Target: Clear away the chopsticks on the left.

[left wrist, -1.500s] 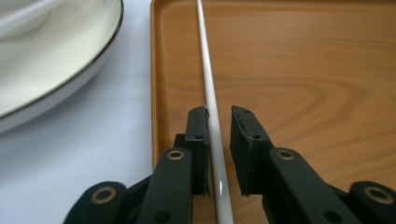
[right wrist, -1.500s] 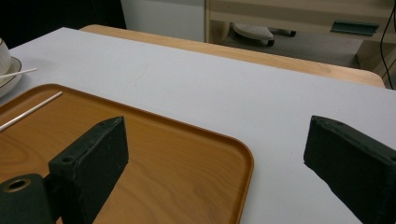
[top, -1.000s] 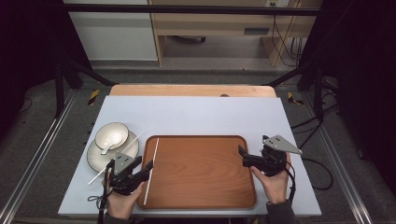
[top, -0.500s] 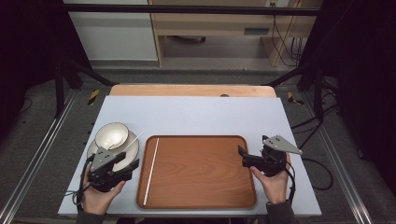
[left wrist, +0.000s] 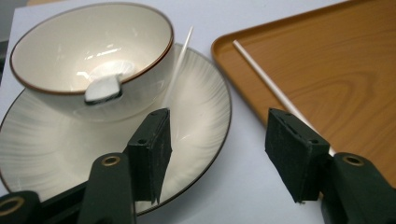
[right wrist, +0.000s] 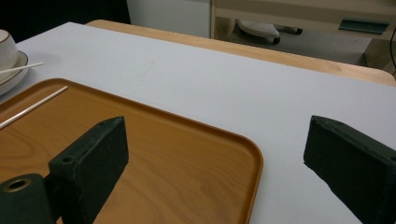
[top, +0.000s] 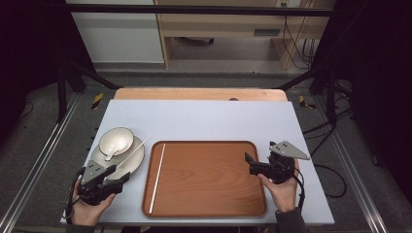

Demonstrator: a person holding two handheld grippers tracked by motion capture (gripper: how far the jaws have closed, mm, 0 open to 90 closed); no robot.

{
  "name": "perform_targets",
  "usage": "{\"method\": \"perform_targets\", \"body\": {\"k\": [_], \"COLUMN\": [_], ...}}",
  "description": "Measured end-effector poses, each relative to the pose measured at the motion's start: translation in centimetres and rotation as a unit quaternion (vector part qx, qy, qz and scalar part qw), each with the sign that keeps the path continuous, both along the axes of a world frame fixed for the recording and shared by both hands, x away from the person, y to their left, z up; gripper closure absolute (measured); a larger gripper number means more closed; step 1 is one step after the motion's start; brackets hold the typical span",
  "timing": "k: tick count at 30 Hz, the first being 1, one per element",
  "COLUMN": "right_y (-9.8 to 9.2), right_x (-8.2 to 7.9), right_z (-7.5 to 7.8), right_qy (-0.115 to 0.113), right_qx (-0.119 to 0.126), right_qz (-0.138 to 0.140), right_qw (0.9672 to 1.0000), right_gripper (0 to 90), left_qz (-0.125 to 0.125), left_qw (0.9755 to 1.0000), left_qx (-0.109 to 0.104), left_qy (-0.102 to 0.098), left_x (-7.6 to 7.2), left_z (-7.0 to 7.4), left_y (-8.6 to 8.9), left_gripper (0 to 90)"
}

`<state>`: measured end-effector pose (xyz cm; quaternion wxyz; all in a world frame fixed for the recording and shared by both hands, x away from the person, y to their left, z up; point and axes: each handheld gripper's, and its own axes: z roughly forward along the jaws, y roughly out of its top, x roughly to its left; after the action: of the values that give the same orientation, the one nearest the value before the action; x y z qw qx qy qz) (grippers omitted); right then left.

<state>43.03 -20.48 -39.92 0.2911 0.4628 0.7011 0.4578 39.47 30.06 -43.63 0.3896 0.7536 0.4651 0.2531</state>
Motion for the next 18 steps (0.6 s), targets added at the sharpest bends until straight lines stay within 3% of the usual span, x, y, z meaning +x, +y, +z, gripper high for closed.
{"method": "perform_targets", "body": {"k": [5, 9, 16, 18], "right_y": [0.1, 0.2, 0.2, 0.2], "right_x": [0.1, 0.2, 0.2, 0.2], "right_z": [-0.1, -0.2, -0.3, -0.3], "right_qy": [0.001, 0.003, 0.005, 0.006], "right_qx": [-0.001, -0.004, -0.006, -0.006], "right_qz": [0.0, 0.002, 0.002, 0.002], "right_qw": [1.0, 1.0, 1.0, 1.0], "right_gripper": [6.8, 6.8, 6.7, 6.7], "left_qz": [0.012, 0.017, 0.019, 0.014], "left_qw": [0.9998, 0.9992, 0.9987, 0.9984], "left_qx": [0.008, 0.027, 0.029, 0.039], "left_qy": [0.011, 0.025, 0.036, 0.039], "left_x": [0.5, 1.5, 2.9, 3.3], "left_z": [-0.7, -1.1, -1.7, -1.8], "left_y": [0.8, 1.6, 2.3, 2.3], "left_gripper": [44.5, 48.6, 57.2, 58.3]}}
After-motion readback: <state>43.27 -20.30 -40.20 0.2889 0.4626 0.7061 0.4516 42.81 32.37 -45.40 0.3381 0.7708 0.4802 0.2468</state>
